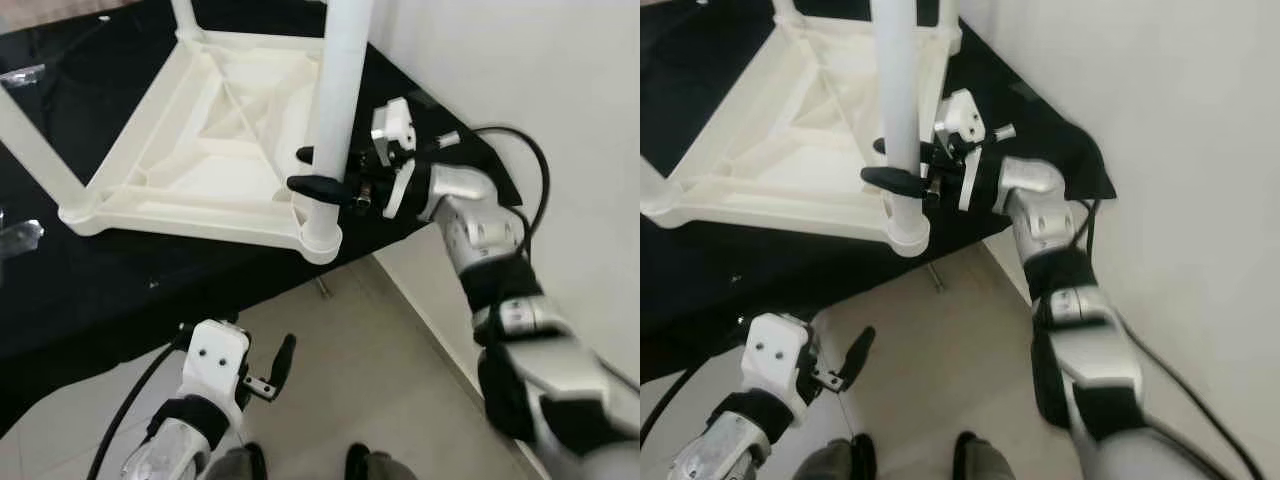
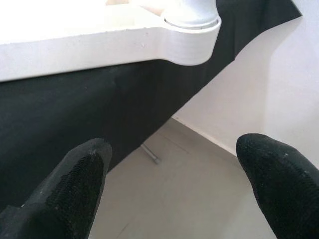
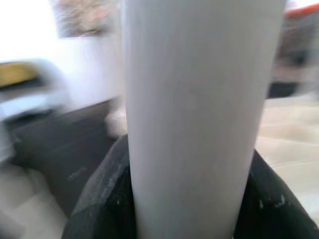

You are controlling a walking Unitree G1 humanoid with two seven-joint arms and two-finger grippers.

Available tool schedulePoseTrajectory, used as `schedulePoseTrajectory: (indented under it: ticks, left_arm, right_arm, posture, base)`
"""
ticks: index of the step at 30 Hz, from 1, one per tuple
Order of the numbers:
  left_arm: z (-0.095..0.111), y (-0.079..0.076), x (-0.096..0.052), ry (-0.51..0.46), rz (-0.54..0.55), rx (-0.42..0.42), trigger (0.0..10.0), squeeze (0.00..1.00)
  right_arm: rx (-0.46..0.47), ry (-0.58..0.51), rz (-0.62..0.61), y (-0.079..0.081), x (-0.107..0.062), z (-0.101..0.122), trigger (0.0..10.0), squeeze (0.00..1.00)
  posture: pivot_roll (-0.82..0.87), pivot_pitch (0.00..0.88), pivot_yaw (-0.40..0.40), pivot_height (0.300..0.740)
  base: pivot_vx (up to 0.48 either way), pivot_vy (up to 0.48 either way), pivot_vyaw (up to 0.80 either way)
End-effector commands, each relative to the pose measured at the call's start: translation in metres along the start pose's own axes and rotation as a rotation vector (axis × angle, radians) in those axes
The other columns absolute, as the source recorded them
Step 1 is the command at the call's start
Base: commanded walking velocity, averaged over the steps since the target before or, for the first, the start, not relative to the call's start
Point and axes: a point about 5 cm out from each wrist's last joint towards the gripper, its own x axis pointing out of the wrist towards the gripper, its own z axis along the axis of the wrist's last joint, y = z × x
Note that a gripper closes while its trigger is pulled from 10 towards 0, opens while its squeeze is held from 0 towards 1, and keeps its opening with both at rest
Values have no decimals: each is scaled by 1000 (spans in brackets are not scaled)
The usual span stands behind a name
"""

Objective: Building children table

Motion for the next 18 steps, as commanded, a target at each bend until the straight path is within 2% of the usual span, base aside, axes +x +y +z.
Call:
schedulePoseTrajectory:
  ticks: [1,2,3,4,5,6,8,12,14,15,16,18]
  left_arm:
    - [-8,1,-1,34,-2,-9,10000,0]
    - [-8,1,-1,34,-2,-9,10000,0]
    - [-8,2,2,31,2,-10,10000,0]
    - [-8,3,6,25,2,-7,10000,0]
    - [-9,3,11,21,1,-4,10000,0]
    - [-10,3,15,19,-1,-1,10000,0]
    - [-10,3,18,18,-2,1,10000,0]
    - [-15,6,27,17,12,9,10000,0]
    - [-16,6,29,17,15,11,10000,0]
    - [-17,7,31,16,17,12,10000,0]
    - [-17,7,32,15,17,11,10000,0]
    - [-18,7,32,13,16,10,10000,0]
  right_arm:
    - [-101,182,-356,-4,-14,-16,0,0]
    - [-101,182,-356,-4,-14,-16,0,0]
    - [-61,235,-452,28,-16,-29,0,0]
    - [-63,259,-515,57,-16,-34,0,0]
    - [-31,261,-507,78,-11,-37,0,0]
    - [-7,256,-474,89,-5,-40,0,0]
    - [-5,254,-454,92,0,-42,0,0]
    - [-23,255,-430,93,12,-46,0,0]
    - [-26,263,-411,94,15,-47,0,0]
    - [-6,271,-424,93,15,-47,4431,0]
    - [-1,268,-419,91,15,-46,10000,0]
    - [1,270,-428,90,14,-43,10000,0]
  posture:
    - [50,261,-63,740]
    - [50,261,-63,740]
    - [25,252,-65,740]
    - [6,242,-66,740]
    - [-16,220,-67,740]
    - [-19,211,-64,740]
    - [-19,211,-64,740]
    - [-12,134,-62,740]
    - [-12,134,-62,740]
    - [-13,121,-59,740]
    - [-15,120,-57,740]
    - [-15,120,-57,740]
  base:
    - [0,0,0]
    - [0,0,0]
    - [0,0,0]
    - [0,0,0]
    - [0,0,0]
    - [0,0,0]
    - [0,0,0]
    - [0,0,0]
    - [0,0,0]
    - [0,0,0]
    - [0,0,0]
    - [0,0,0]
